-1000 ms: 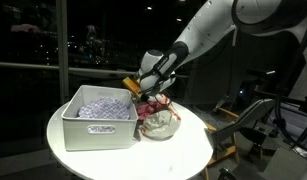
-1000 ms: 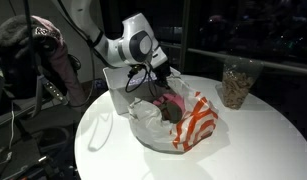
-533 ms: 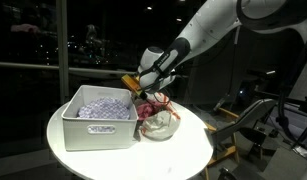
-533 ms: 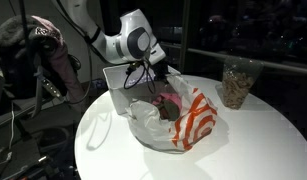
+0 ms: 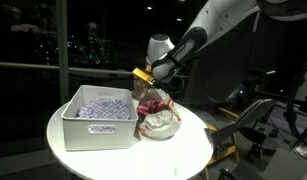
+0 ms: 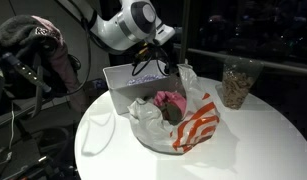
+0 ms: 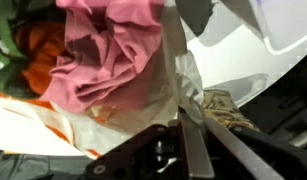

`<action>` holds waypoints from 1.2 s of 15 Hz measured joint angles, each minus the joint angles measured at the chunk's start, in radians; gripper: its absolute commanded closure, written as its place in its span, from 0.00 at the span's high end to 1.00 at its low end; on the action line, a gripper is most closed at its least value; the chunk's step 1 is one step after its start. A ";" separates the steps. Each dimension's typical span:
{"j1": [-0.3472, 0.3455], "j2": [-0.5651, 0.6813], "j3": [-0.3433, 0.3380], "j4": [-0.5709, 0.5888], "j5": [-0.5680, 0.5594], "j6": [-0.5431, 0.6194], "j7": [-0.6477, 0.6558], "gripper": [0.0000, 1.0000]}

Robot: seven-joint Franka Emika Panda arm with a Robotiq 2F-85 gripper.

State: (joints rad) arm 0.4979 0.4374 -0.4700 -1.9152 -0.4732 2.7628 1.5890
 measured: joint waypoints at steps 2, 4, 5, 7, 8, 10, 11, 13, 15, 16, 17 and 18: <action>-0.003 -0.053 -0.008 -0.015 -0.097 -0.045 0.014 0.00; -0.015 -0.111 0.008 -0.038 -0.187 -0.092 0.024 0.00; -0.028 -0.142 0.026 -0.049 -0.230 -0.117 0.029 0.00; -0.070 -0.207 0.083 -0.074 -0.311 -0.177 0.034 0.00; -0.097 -0.238 0.117 -0.086 -0.341 -0.205 0.034 0.00; -0.156 -0.297 0.189 -0.109 -0.387 -0.253 0.034 0.00; -0.184 -0.323 0.222 -0.119 -0.406 -0.272 0.034 0.00; -0.235 -0.372 0.282 -0.140 -0.430 -0.292 0.034 0.00; -0.280 -0.412 0.335 -0.158 -0.444 -0.301 0.033 0.00; -0.298 -0.423 0.356 -0.166 -0.444 -0.302 0.030 0.00; -0.314 -0.426 0.376 -0.173 -0.443 -0.302 0.023 0.00; -0.326 -0.423 0.395 -0.181 -0.440 -0.302 0.012 0.00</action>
State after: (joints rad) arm 0.1721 0.0147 -0.0752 -2.0957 -0.9131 2.4609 1.6007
